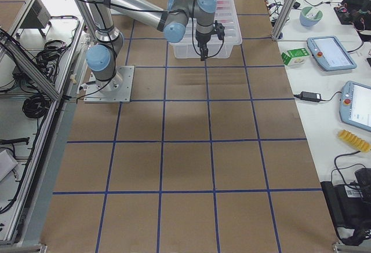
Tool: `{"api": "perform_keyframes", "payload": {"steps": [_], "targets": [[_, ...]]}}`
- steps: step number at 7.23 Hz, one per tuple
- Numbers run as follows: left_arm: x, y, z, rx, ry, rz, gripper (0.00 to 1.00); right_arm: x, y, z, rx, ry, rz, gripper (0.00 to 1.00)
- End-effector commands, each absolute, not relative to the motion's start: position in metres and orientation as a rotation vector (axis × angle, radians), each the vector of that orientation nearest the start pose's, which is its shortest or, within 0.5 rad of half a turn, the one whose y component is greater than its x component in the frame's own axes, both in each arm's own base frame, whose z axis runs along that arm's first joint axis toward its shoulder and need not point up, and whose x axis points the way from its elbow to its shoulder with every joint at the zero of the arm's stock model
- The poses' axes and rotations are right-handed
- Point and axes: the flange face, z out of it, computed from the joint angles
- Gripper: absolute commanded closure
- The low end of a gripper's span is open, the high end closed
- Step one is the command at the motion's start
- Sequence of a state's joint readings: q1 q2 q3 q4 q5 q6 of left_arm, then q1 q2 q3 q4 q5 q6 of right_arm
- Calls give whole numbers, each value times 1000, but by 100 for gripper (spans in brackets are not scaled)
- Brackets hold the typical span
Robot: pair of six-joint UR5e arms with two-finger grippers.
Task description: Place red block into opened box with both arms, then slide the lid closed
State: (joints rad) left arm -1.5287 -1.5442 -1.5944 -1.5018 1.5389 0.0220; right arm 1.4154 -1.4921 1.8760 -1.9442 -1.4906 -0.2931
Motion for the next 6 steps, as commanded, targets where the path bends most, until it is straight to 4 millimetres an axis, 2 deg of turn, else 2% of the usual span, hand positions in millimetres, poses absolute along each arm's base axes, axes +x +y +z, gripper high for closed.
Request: {"api": "perform_keyframes", "payload": {"steps": [1, 2, 3, 4, 5, 6], "targets": [[-116, -492, 498, -30, 3167, -121, 0, 84, -513, 337, -221, 3056, -20, 0], [-116, -491, 498, -30, 3168, -118, 0, 83, -516, 342, -219, 3060, -35, 0], [-116, -491, 497, -30, 3168, -118, 0, 79, -520, 358, -222, 3077, -86, 0], [-116, -491, 498, -27, 3167, -121, 0, 79, -525, 393, -225, 3089, -159, 0], [-116, -490, 497, -27, 3169, -118, 0, 81, -515, 437, -213, 3103, -158, 0], [-117, -491, 496, -27, 3168, -113, 0, 84, -504, 471, -170, 3102, -134, 0]]}}
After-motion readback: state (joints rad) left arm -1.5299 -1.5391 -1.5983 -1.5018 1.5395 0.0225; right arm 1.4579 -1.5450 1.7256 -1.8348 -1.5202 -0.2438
